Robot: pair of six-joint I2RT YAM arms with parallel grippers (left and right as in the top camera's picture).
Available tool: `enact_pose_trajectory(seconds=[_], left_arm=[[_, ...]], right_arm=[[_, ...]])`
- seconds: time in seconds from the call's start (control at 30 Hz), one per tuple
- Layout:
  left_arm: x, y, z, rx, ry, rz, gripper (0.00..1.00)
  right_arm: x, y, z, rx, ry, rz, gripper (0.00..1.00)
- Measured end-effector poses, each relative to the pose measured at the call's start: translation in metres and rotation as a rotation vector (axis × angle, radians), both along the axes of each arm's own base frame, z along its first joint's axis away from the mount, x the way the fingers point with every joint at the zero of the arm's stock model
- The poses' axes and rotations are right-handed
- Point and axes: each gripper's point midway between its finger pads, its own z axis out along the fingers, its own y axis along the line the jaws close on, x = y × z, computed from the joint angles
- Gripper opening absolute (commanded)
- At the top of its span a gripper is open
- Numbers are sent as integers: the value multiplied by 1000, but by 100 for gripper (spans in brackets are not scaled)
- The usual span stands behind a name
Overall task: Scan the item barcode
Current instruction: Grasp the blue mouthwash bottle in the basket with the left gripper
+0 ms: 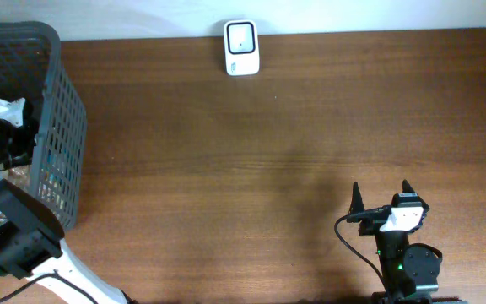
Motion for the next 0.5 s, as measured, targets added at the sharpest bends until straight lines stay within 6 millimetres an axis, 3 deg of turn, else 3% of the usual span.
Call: enact_pose_trajectory(seconds=[0.27, 0.43, 0.5], left_arm=[[-1, 4, -1, 23, 5, -15, 14], [-1, 4, 0, 21, 3, -15, 12], [0, 4, 0, 22, 1, -14, 6]], right_arm=[[0, 0, 0, 0, 0, 0, 98], [0, 0, 0, 0, 0, 0, 98], [0, 0, 0, 1, 0, 0, 98]])
